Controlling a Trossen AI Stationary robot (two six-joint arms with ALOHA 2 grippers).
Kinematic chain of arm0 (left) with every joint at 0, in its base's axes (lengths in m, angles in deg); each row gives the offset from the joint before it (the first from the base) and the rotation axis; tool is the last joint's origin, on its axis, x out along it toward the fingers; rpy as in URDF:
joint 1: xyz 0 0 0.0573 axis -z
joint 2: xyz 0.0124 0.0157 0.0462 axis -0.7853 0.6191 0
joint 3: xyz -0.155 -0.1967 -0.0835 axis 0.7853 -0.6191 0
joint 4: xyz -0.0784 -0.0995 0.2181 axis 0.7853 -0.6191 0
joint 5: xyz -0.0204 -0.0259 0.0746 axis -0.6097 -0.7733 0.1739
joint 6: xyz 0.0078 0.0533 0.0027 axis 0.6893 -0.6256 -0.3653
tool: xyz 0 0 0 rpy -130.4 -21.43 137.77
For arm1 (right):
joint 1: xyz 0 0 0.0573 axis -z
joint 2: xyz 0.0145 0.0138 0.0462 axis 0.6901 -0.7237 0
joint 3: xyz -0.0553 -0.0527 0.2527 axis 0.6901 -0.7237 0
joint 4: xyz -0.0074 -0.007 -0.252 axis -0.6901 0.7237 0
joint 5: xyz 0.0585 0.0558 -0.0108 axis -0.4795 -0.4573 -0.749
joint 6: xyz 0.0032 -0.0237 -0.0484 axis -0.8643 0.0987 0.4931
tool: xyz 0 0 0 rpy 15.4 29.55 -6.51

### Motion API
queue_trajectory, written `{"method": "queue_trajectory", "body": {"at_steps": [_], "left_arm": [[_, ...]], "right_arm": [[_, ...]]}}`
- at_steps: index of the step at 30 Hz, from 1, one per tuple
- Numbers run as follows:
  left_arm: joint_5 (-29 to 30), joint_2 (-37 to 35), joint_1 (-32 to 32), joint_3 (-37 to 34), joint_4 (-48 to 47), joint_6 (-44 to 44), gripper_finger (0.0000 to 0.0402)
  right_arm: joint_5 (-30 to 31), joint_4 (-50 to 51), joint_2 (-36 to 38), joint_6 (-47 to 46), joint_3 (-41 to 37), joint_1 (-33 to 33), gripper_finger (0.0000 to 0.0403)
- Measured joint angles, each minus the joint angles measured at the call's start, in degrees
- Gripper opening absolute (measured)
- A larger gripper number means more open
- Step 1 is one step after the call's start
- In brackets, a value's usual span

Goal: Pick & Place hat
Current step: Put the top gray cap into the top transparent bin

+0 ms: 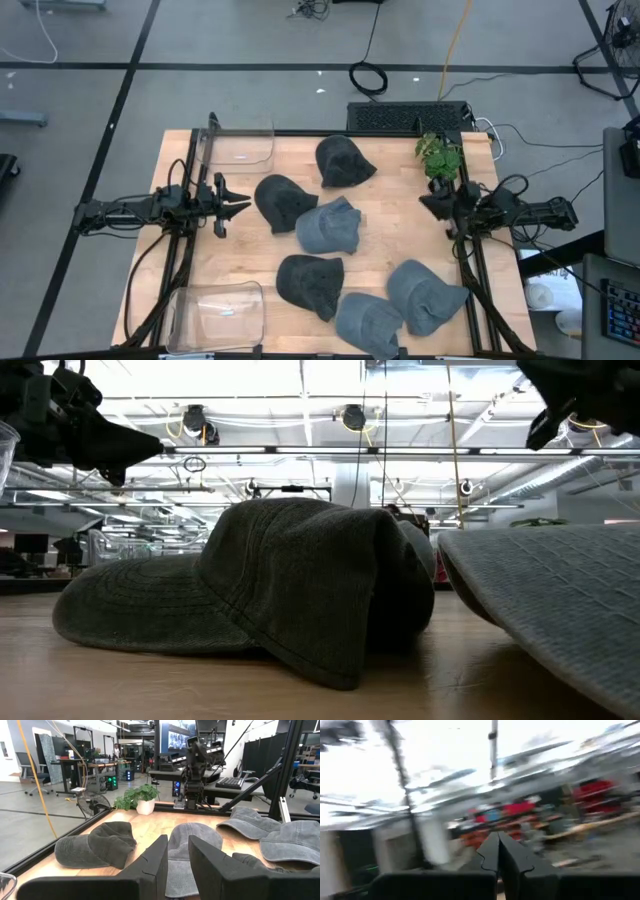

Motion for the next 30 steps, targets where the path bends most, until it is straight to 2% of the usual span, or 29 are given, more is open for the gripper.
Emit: {"method": "queue_trajectory", "body": {"at_steps": [3, 6, 9, 12, 15, 18, 21, 23, 25, 30], "left_arm": [[0.00, 0.00, 0.00, -0.01, -0.02, 0.00, 0.0086], [0.02, 0.00, 0.00, 0.00, -0.03, 0.00, 0.0086], [0.00, 0.00, -0.01, -0.01, -0.02, 0.00, 0.0086], [0.00, 0.00, -0.02, -0.01, -0.09, 0.00, 0.0086], [0.01, 0.02, -0.02, -0.01, -0.07, 0.01, 0.0086], [-0.01, 0.00, -0.01, -0.01, -0.06, 0.00, 0.0086], [0.20, 0.02, -0.02, -0.01, 0.00, 0.00, 0.0086], [0.22, 0.00, -0.02, -0.01, -0.07, 0.00, 0.0086], [0.21, 0.01, -0.01, -0.01, -0.05, 0.00, 0.0086], [0.24, 0.00, 0.00, -0.01, -0.05, 0.00, 0.0086]], "right_arm": [[6.29, 2.75, -0.19, -1.57, 0.00, 0.03, 0.0000], [4.25, 3.98, -2.94, -6.51, 0.12, 0.00, 0.0000], [-0.18, 4.22, -10.37, -7.89, 2.66, -0.13, 0.0000], [-0.23, 9.80, -21.61, -10.91, 7.55, -0.92, 0.0012], [-0.11, 10.94, -34.13, -12.34, 14.84, -2.04, 0.0055], [-2.88, 11.91, -46.90, -16.75, 21.15, -2.40, 0.0123], [-11.26, 11.37, -56.71, -27.77, 26.28, -0.21, 0.0196], [-17.81, 11.24, -62.28, -35.51, 27.61, 1.94, 0.0237], [-20.44, 11.43, -67.25, -42.69, 27.65, 3.54, 0.0269], [-18.79, 9.94, -74.62, -47.49, 27.76, 4.85, 0.0313]]}}
